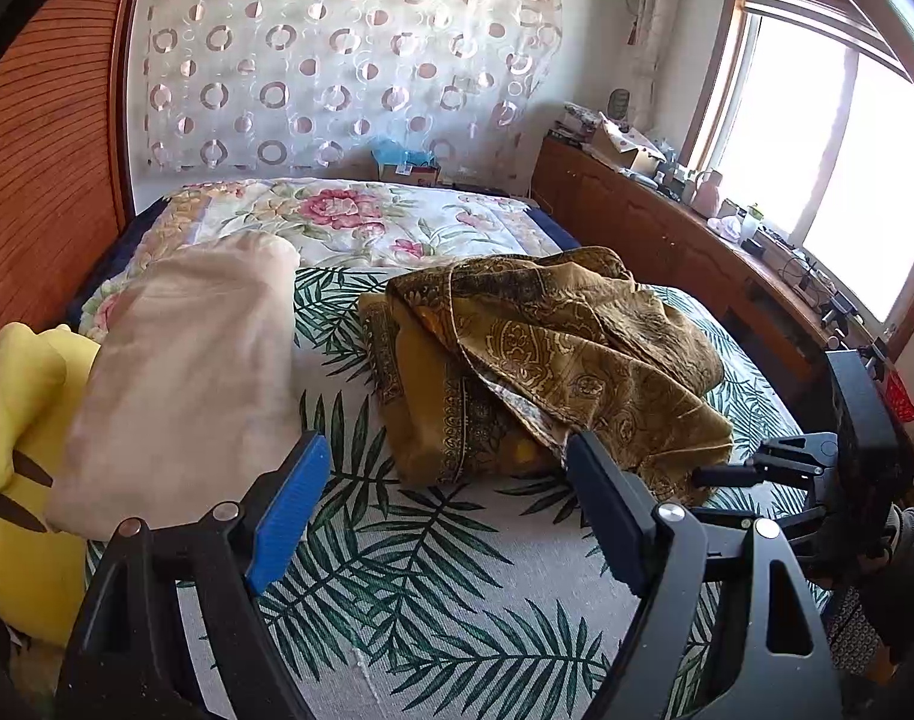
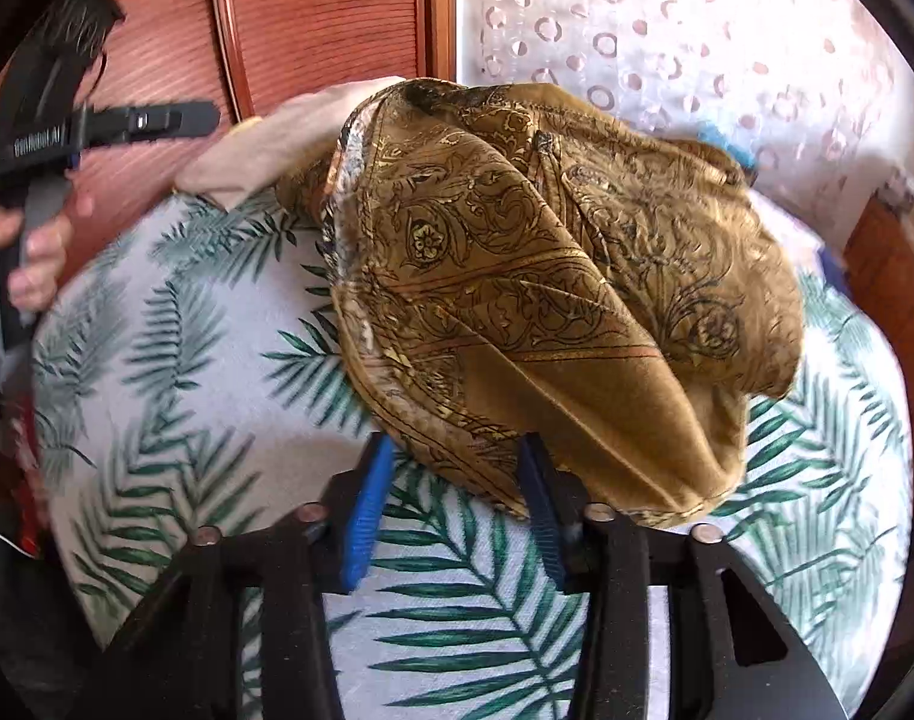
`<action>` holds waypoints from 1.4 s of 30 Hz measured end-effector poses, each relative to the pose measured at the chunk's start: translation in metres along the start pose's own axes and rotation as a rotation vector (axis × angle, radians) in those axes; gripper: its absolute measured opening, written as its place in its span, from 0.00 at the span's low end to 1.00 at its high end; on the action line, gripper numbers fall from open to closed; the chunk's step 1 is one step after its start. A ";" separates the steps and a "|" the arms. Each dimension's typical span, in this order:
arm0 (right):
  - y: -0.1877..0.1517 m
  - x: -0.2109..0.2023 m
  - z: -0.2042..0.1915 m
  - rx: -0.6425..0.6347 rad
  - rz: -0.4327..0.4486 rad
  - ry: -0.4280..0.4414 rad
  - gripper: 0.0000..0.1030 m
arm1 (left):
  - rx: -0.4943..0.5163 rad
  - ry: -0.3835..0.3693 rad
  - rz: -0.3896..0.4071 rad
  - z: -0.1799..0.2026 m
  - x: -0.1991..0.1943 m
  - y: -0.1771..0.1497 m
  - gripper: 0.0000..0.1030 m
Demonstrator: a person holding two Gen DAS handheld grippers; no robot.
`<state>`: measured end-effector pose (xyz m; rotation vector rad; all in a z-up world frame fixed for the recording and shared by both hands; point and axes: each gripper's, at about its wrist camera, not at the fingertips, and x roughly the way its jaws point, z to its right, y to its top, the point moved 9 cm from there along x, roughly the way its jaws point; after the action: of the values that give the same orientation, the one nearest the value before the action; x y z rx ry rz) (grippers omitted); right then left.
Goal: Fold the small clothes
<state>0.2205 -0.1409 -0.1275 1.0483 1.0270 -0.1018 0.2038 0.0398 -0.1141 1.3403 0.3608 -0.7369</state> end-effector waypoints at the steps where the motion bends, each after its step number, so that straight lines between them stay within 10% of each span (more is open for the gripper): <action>1: -0.001 -0.002 -0.003 -0.008 0.006 0.022 0.13 | -0.001 -0.001 -0.002 0.001 0.001 0.001 0.80; 10: 0.023 -0.033 0.025 0.002 0.094 0.040 0.04 | 0.003 0.002 -0.012 0.000 0.007 0.004 0.80; 18: 0.114 -0.068 0.106 -0.038 0.264 -0.163 0.04 | 0.008 0.003 -0.011 0.000 0.022 0.023 0.80; 32: 0.120 0.037 0.170 0.140 0.091 -0.215 0.04 | 0.038 0.055 -0.036 -0.008 0.088 0.069 0.80; 42: 0.107 0.009 0.162 0.231 0.141 -0.140 0.62 | -0.004 0.084 -0.077 -0.025 0.124 0.068 0.80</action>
<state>0.3864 -0.2014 -0.0462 1.3018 0.8255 -0.1800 0.3434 0.0341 -0.1466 1.3620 0.4832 -0.7451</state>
